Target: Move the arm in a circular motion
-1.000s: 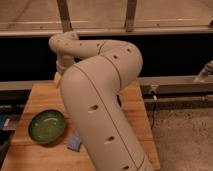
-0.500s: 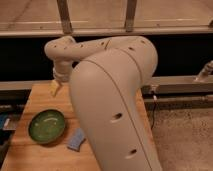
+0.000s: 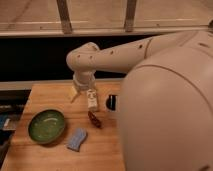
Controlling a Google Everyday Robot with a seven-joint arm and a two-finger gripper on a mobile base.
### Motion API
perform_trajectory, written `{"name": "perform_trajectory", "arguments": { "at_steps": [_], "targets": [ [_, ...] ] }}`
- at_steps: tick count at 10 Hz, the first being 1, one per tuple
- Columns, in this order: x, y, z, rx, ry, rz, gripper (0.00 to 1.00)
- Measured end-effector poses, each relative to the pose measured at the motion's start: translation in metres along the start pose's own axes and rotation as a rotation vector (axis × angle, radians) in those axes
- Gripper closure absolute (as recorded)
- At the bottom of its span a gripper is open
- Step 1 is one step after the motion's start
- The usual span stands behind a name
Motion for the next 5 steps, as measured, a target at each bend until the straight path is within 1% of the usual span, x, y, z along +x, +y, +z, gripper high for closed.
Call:
{"name": "perform_trajectory", "arguments": {
  "at_steps": [2, 3, 4, 5],
  "targets": [
    [0.036, -0.036, -0.015, 0.051, -0.019, 0.118, 0.21],
    [0.05, -0.057, -0.022, 0.075, -0.029, 0.173, 0.21],
    [0.061, -0.083, -0.027, 0.098, -0.038, 0.232, 0.21],
    [0.065, -0.115, -0.03, 0.122, -0.043, 0.291, 0.21]
  ]
}}
